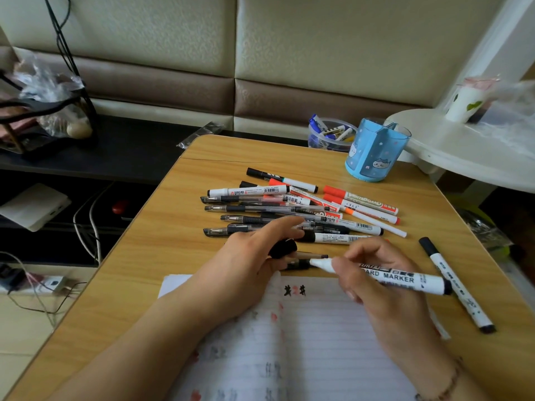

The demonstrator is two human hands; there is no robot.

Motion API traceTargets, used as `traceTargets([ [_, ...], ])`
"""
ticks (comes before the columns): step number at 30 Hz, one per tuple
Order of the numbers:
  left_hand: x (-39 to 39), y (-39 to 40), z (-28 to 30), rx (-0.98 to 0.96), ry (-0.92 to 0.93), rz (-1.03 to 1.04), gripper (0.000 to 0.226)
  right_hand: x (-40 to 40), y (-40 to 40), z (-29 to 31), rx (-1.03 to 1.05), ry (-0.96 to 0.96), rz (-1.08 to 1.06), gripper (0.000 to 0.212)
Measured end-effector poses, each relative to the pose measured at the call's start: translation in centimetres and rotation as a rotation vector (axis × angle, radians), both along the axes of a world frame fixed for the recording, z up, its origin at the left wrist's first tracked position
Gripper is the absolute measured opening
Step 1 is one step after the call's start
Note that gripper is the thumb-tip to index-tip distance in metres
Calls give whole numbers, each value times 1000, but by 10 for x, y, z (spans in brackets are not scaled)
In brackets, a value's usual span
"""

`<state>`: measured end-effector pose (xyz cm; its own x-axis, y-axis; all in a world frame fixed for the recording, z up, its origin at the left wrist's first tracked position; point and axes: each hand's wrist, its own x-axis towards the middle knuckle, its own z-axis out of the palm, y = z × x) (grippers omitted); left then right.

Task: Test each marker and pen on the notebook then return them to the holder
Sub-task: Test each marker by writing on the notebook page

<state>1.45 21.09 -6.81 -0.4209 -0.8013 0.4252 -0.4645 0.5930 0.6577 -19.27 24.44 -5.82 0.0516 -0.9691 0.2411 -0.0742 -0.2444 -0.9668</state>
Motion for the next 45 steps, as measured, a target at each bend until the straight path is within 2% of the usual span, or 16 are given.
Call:
traceTargets([
  [3,2,-1,-1,-42,13,38,55,-1,3,2,-26,-94,-5,44],
  [5,3,-1,0,-56,6,56,44,-3,2,1,-37,-150,-21,30],
  [8,3,-1,2,-81,-12,33,33,-4,0,-2,-34,-134,-26,25],
  [14,1,-1,4,-144,-42,-61,28,-1,1,1,2,-17,47,24],
  [19,0,4,7,-116,-64,-95,24,3,3,4,29,-72,54,39],
  [22,0,6,10,-111,-69,-91,20,5,6,6,23,-65,68,30],
  [24,1,7,13,-100,-63,-102,18,6,7,7,-2,-64,78,33],
  [27,1,9,15,-89,-49,-123,16,5,7,7,-47,-83,95,19],
  [35,-6,7,8,-100,-27,-112,21,0,8,9,-142,64,85,15],
  [38,-8,7,5,-94,37,-53,45,-8,8,20,-194,53,40,24],
  [40,-6,7,2,-81,10,-22,61,-28,11,34,-246,112,11,33],
  [41,-3,5,1,-91,-12,-7,61,-43,13,41,-249,175,4,36],
  [42,-1,4,0,-104,-35,7,58,-60,14,46,-268,318,-18,37],
  [45,1,-1,-1,-110,-66,24,47,-108,17,45,-345,993,-107,53],
])
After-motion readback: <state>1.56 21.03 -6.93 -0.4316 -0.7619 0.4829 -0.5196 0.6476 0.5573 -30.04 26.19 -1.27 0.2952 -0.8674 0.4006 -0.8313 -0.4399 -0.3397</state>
